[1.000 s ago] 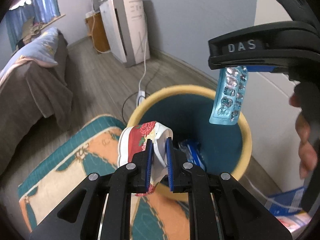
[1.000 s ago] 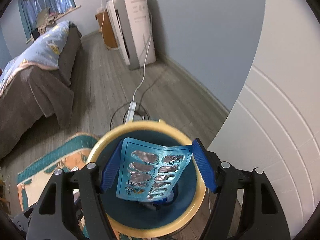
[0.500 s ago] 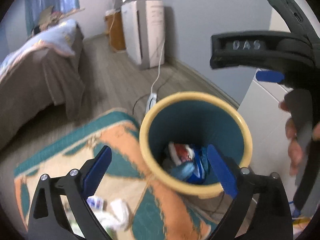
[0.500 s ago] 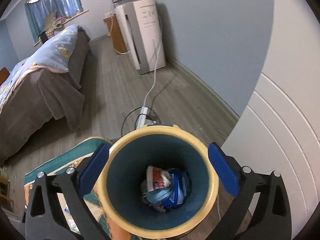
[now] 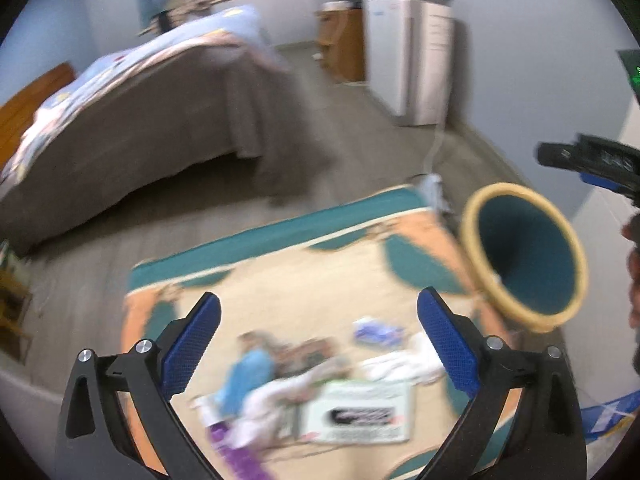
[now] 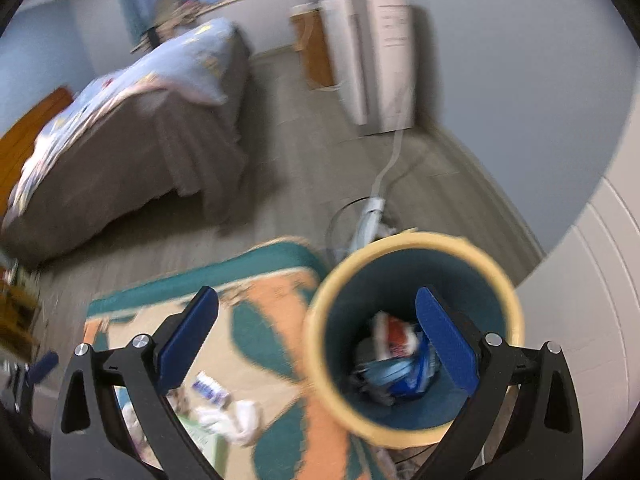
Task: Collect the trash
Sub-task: 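Move both grippers back over the rug toward the medicine box and mask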
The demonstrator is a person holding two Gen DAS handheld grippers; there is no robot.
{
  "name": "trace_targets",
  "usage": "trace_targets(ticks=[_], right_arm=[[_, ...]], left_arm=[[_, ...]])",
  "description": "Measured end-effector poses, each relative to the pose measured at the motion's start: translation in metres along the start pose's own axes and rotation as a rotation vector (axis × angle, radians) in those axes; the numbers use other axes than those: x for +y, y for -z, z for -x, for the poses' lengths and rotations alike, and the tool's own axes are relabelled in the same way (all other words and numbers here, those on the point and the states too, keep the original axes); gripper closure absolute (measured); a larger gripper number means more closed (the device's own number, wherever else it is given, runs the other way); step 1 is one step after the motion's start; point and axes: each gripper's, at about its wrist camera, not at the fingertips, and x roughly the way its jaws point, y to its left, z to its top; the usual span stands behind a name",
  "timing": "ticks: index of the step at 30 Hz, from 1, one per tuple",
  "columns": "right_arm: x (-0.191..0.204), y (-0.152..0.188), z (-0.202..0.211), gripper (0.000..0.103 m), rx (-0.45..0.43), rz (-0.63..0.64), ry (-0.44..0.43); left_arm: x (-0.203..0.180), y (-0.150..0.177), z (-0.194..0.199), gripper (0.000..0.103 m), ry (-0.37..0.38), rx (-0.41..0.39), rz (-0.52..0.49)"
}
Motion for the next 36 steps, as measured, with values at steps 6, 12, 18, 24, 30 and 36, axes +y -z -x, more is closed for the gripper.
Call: trace_targets(ticks=[6,12,18,24,30,36], right_arm=[[0.060,0.017,-0.006,0.006,0.021,0.183,-0.022],[0.090,0.035,-0.023,0.006,0.073,0.288,-0.012],[0.098,0.044,-0.042,0.006,0.129,0.299,-0.006],[0.105,0.052,-0.059,0.006,0.182,0.299,0.011],[0.122,0.067,-0.079,0.006,0.252,0.317,0.020],[0.137,0.076,-0.096,0.006,0.308,0.285,0.012]], left_arm=[[0.055,0.018,-0.002,0.006,-0.079,0.012,0.127],[0.081,0.024,-0.008,0.006,-0.057,0.030,0.197],[0.096,0.030,-0.012,0.006,-0.065,0.038,0.206],[0.109,0.038,-0.018,0.006,-0.088,0.050,0.192],[0.112,0.046,-0.025,0.006,-0.112,0.047,0.134],[0.119,0.059,-0.036,0.006,-0.075,0.082,0.101]])
